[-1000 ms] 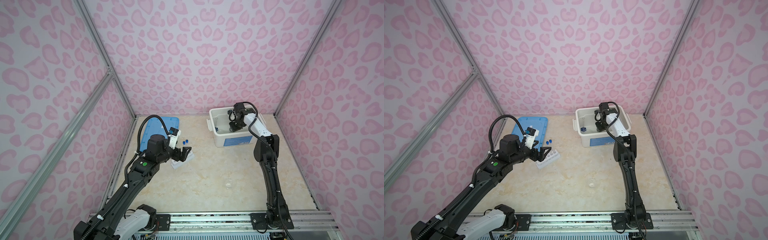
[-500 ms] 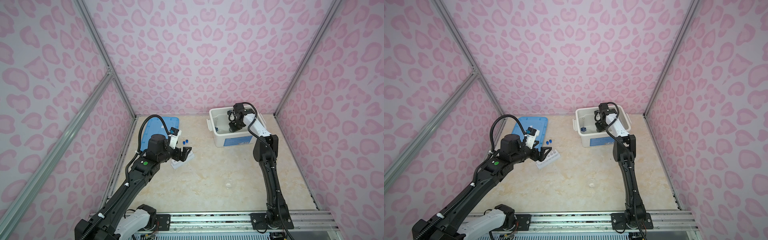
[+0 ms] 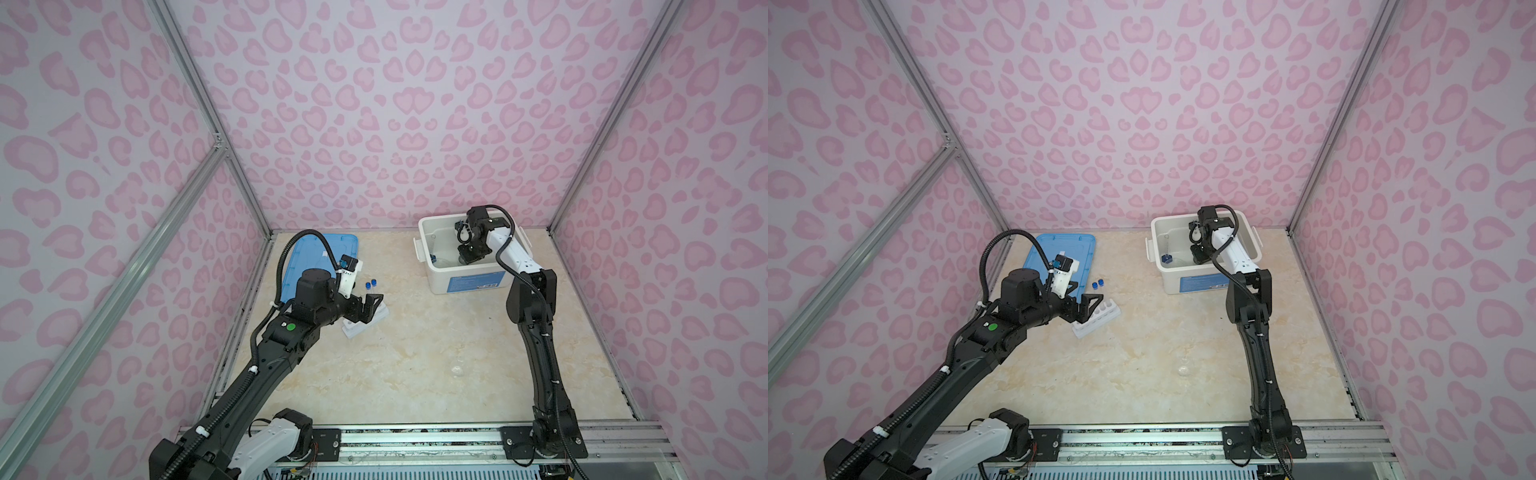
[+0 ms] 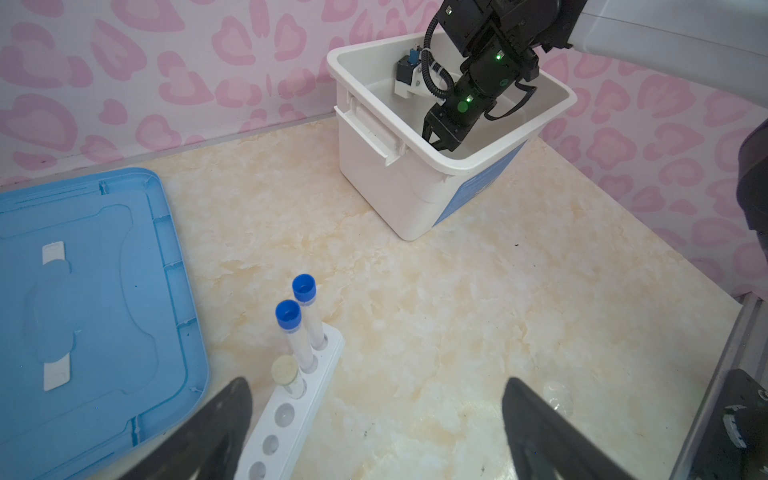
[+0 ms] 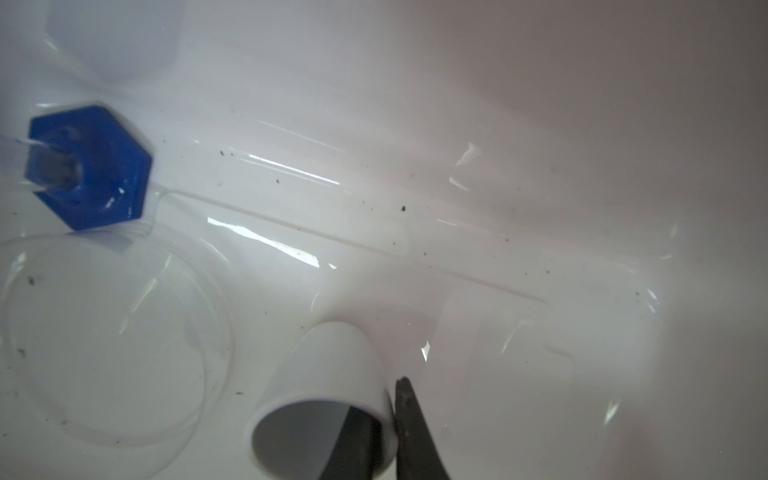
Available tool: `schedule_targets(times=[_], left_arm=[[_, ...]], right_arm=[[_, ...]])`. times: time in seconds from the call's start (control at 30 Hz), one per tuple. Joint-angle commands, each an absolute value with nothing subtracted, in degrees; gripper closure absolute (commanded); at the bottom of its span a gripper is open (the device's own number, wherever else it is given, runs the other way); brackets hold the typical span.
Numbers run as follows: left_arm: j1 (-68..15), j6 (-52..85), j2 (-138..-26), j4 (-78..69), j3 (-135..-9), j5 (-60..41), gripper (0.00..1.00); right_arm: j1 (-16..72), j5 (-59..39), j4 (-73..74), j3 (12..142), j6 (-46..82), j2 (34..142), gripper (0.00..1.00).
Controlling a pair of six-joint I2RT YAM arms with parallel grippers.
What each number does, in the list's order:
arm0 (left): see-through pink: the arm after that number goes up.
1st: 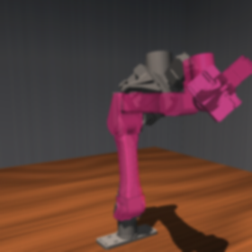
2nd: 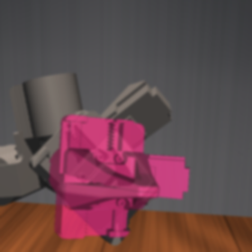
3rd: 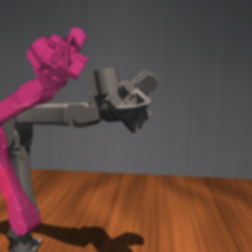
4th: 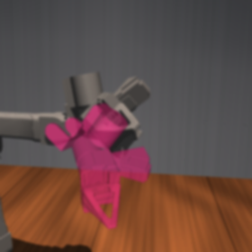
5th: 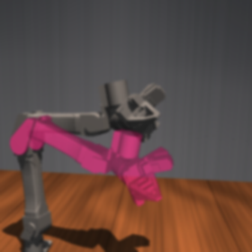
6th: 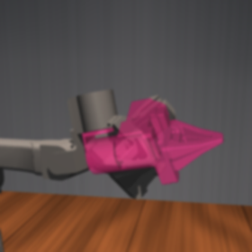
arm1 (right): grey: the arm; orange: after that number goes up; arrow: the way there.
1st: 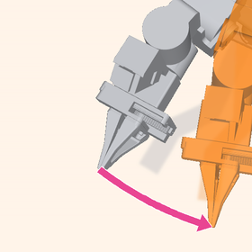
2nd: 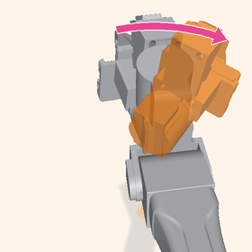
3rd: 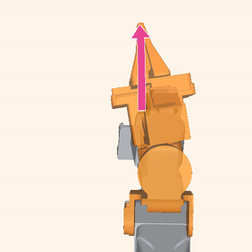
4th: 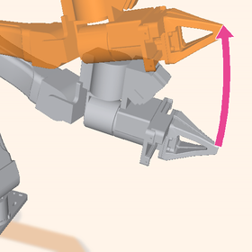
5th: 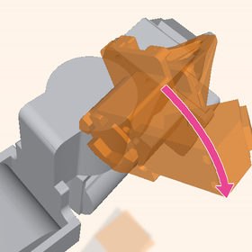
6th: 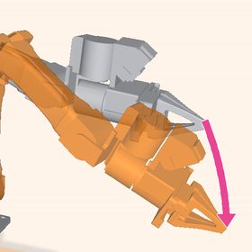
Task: Organize the chemistry lab equipment
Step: 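Lower the white cup into the bin with the right gripper, then open the right gripper and raise it out of the bin, then move the right gripper toward the small clear cup on the table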
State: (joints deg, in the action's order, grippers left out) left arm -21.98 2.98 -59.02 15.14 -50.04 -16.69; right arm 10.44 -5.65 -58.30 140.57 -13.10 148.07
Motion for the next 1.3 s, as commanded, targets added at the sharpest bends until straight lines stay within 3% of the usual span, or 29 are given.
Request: schedule_targets(times=[0.0, 0.37, 0.97, 1.27], left_arm=[[-22.0, 3.08, -58.73, 13.53, -49.83, -17.4, 0.04], [-21.97, 2.99, -57.72, 13.4, -49.22, -17.23, 0.04], [-21.97, 1.59, -55.91, 13.27, -49.33, -17.47, 0.04], [-22.49, -0.24, -55.38, 14.5, -49.92, -18.63, 0.05]], right_arm=[[10.46, -6.07, -58.36, 140.8, -13.1, 147.66, 0.85], [10.37, -6.34, -59.72, 142.6, -13.08, 146.14, 0.7], [10.27, -8.73, -61.32, 140.52, -12.34, 131.47, 0.68], [12.47, -7.03, -56.65, 123.61, -11.08, 116.3, 0.69]])
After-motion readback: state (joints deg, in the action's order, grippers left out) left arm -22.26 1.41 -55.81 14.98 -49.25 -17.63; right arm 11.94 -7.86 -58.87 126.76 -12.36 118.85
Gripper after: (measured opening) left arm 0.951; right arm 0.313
